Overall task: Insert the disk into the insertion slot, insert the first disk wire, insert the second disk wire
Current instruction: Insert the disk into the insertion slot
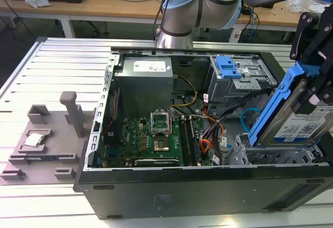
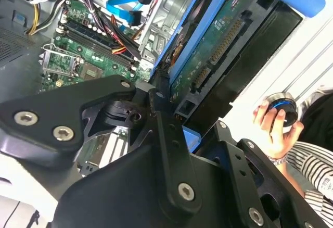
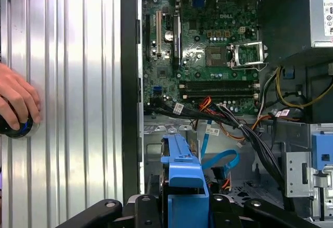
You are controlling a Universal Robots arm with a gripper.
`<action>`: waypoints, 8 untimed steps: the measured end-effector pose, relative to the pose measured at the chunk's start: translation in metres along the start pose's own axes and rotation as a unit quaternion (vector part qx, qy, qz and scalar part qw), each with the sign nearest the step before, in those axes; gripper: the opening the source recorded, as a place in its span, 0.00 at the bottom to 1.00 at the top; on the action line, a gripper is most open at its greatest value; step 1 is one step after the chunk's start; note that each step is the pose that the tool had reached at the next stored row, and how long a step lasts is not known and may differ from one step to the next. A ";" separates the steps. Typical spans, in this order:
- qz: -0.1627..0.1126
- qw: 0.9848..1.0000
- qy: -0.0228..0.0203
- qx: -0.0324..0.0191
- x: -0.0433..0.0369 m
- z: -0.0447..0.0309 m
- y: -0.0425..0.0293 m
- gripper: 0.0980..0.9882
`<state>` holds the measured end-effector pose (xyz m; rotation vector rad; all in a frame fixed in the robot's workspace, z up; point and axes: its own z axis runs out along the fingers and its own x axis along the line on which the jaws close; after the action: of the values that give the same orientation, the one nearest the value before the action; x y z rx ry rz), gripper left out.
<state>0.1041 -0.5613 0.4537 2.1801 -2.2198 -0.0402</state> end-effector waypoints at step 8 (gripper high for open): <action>0.000 1.000 0.000 0.000 -0.0114 0.0084 -0.0003 0.30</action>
<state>0.1043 -0.5499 0.4453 2.1798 -2.2201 -0.0401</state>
